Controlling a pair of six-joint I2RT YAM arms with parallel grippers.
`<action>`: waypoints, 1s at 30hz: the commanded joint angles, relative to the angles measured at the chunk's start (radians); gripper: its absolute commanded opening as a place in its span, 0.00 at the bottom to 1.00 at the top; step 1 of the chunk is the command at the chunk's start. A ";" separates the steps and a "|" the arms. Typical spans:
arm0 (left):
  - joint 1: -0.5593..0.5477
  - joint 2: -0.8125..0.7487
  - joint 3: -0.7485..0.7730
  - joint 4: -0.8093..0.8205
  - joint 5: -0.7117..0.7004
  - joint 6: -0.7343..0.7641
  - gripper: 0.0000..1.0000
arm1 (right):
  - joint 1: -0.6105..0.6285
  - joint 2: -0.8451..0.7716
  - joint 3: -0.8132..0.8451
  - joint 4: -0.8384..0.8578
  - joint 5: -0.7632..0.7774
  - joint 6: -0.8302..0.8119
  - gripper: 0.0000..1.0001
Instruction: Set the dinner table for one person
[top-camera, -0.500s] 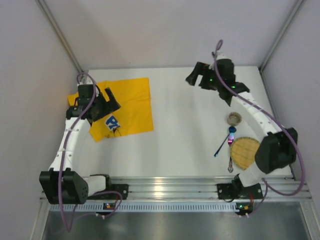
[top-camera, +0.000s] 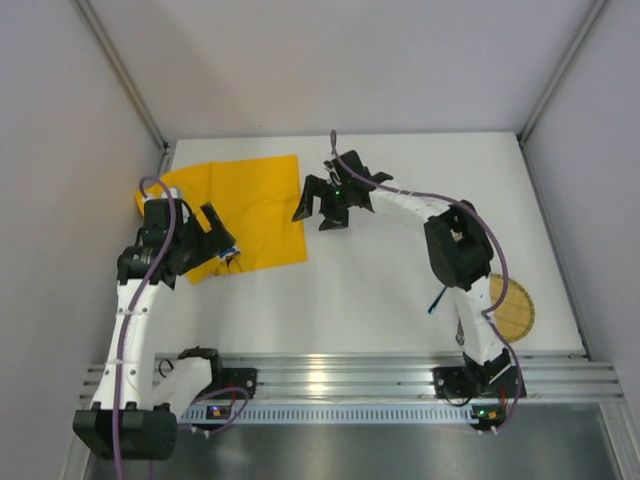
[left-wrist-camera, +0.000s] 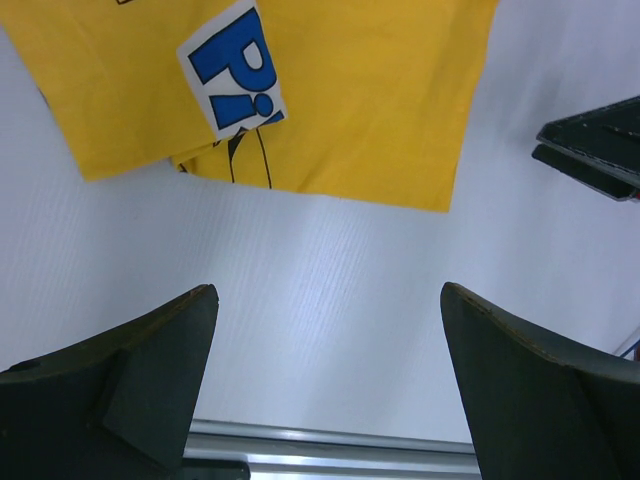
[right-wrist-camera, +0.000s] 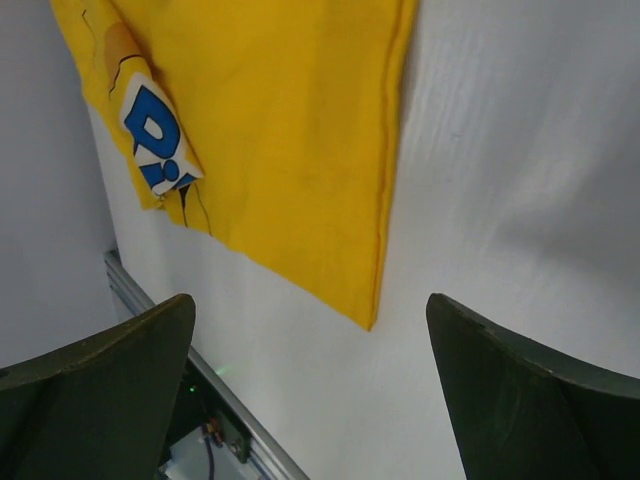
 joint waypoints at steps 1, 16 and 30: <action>-0.002 -0.042 0.018 -0.100 -0.044 -0.004 0.98 | 0.063 0.064 0.082 0.048 -0.076 0.106 1.00; -0.001 -0.162 0.029 -0.281 -0.083 -0.025 0.98 | 0.168 0.245 0.095 0.221 -0.105 0.303 1.00; -0.001 -0.162 0.043 -0.313 -0.098 -0.019 0.98 | 0.200 0.363 0.215 0.290 -0.177 0.376 0.25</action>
